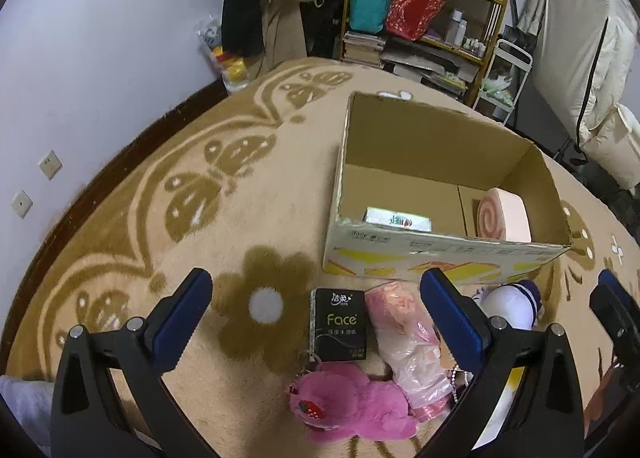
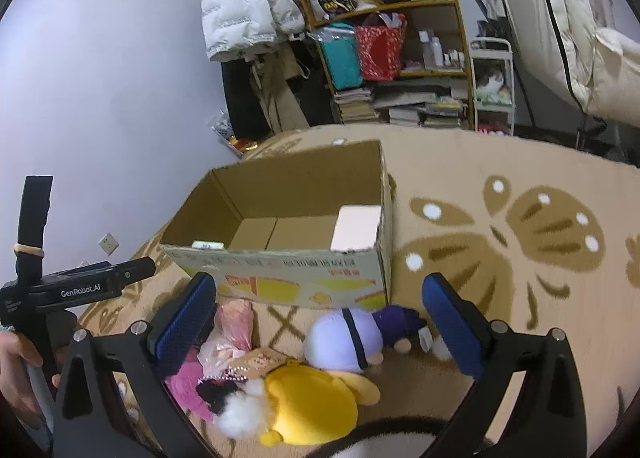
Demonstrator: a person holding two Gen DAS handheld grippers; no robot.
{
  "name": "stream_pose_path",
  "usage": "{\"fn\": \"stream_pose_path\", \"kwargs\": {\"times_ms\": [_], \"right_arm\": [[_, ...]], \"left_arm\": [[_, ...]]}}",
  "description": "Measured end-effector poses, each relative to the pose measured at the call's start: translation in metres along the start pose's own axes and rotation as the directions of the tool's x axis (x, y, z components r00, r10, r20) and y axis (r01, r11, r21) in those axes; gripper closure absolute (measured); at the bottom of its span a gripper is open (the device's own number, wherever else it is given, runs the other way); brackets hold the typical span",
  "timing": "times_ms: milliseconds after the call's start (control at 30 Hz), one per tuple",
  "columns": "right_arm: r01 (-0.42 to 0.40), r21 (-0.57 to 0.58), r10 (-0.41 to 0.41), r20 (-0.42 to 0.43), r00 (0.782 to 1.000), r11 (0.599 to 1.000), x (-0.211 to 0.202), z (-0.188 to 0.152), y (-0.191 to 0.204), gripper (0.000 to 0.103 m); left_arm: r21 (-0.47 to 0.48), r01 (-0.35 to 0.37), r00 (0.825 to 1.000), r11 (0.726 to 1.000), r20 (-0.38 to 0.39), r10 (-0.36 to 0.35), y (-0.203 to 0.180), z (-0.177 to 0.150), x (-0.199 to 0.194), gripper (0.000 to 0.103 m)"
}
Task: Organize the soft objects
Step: 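Grasp the black Face tissue pack with the left tool while the right tool grasps the purple-hatted doll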
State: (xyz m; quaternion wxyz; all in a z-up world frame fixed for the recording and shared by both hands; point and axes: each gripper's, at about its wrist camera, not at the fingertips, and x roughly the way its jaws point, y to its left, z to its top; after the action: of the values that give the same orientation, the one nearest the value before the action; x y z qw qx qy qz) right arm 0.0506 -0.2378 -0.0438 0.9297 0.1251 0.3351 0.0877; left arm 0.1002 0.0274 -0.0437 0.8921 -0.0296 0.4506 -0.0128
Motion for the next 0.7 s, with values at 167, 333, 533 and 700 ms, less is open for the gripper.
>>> {"fn": "stream_pose_path", "kwargs": {"times_ms": [167, 333, 533, 700], "right_arm": [[0.009, 0.01, -0.009, -0.052, 0.999, 1.0, 0.012, -0.007, -0.005, 0.0], [0.029, 0.04, -0.025, -0.109, 0.994, 0.999, 0.026, -0.013, -0.012, 0.0], [0.037, 0.029, -0.032, -0.157, 0.987, 0.999, 0.041, -0.018, -0.011, 0.0], [0.041, 0.029, -0.034, -0.193, 0.981, 0.999, 0.053, -0.021, -0.009, 0.0]], "left_arm": [[0.002, -0.021, 0.999, 1.0, -0.044, 0.021, 0.001, -0.003, 0.021, 0.0], [-0.04, 0.0, 0.995, 0.999, -0.102, -0.004, 0.007, -0.008, 0.038, 0.0], [-0.066, 0.017, 0.988, 0.998, -0.151, -0.027, 0.011, -0.013, 0.058, 0.0], [-0.094, 0.02, 0.983, 0.995, -0.182, -0.037, 0.013, -0.015, 0.069, 0.0]]}}
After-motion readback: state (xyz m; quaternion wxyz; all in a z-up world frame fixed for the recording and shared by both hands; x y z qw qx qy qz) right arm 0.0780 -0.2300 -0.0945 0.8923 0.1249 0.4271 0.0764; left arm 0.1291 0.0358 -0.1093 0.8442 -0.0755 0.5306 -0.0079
